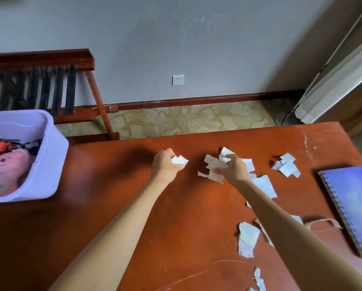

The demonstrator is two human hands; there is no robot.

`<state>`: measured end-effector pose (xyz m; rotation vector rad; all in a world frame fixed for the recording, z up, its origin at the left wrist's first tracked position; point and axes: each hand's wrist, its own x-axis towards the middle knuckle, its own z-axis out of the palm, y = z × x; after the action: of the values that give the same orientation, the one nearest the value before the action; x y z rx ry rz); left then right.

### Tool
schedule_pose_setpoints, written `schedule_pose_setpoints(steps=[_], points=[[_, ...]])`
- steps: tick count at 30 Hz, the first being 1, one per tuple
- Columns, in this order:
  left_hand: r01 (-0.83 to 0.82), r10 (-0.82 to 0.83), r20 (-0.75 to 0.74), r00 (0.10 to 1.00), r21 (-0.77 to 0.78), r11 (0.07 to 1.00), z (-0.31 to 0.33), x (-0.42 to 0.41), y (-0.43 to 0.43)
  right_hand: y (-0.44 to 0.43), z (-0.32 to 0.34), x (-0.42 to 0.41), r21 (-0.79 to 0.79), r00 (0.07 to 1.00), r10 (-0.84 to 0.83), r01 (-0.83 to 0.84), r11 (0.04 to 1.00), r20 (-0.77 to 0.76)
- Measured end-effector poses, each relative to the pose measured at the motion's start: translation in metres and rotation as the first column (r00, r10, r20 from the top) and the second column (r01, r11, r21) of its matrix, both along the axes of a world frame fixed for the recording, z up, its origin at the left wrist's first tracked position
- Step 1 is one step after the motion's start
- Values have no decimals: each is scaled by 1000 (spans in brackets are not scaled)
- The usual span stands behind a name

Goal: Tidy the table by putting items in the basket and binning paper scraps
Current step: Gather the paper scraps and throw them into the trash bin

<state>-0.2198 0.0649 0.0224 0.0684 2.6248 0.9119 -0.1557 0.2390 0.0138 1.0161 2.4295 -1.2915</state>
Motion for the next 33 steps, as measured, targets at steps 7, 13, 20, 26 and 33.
schedule_pose_setpoints(steps=[7, 13, 20, 26, 33], points=[[261, -281, 193, 940, 123, 958, 9, 11, 20, 4, 3, 8, -38, 998, -25, 27, 999, 59], [305, -310, 165, 936, 55, 951, 7, 14, 37, 20, 3, 32, -2, 1000, -5, 5, 1000, 30], [426, -420, 70, 905, -100, 899, -6, 27, 75, 24, -6, 56, 273, 990, 134, -141, 952, 44], [341, -336, 59, 940, -176, 923, -9, 42, 84, 17, -11, 54, 206, 999, 40, -35, 978, -21], [164, -159, 115, 981, -36, 986, -4, 45, 63, 12, -9, 49, 153, 986, 163, -164, 974, 23]])
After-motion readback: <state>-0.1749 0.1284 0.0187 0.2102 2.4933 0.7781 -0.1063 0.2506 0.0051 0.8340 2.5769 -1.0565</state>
